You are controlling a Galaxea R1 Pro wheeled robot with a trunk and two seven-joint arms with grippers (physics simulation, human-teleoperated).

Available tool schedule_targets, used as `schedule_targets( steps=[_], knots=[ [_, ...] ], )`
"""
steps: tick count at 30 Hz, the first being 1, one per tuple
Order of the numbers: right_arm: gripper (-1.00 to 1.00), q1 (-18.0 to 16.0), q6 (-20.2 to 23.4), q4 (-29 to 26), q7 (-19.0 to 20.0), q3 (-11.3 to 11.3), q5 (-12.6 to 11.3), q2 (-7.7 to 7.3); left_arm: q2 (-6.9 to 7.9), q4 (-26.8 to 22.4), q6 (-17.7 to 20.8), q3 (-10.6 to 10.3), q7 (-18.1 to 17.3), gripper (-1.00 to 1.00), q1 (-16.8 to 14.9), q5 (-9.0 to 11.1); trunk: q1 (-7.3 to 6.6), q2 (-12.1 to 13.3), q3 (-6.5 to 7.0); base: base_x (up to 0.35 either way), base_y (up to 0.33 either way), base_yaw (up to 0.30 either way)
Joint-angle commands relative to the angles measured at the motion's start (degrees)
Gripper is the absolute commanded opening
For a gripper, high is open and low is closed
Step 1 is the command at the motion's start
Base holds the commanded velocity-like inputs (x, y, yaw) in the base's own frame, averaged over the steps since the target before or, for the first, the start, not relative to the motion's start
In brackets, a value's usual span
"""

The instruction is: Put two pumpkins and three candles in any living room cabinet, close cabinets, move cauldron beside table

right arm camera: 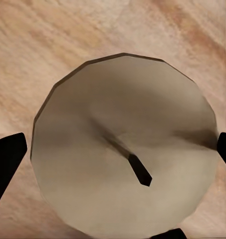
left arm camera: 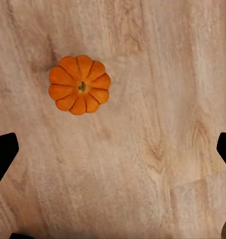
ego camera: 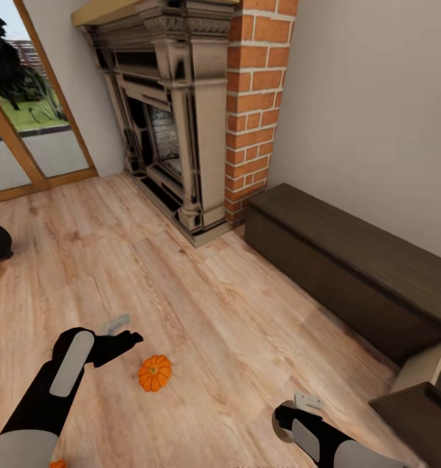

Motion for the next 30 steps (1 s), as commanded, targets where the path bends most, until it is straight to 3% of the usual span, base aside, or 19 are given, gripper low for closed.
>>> schedule_targets(
  steps=[1, 30],
  knots=[
    [-1.00, -0.04, 0.30, -0.11, -0.38, 0.39, -0.12, -0.01, 0.01, -0.07, 0.14, 0.03, 0.54, 1.00, -0.01, 0.62, -0.01, -0.02, -0.07, -0.001, 0.000, -0.273],
    [-1.00, -0.04, 0.32, -0.11, -0.36, 0.39, -0.12, -0.01, 0.01, -0.07, 0.14, 0.03, 0.54, 1.00, -0.01, 0.68, -0.01, -0.02, -0.91, -0.035, 0.008, -0.273]
  ],
)
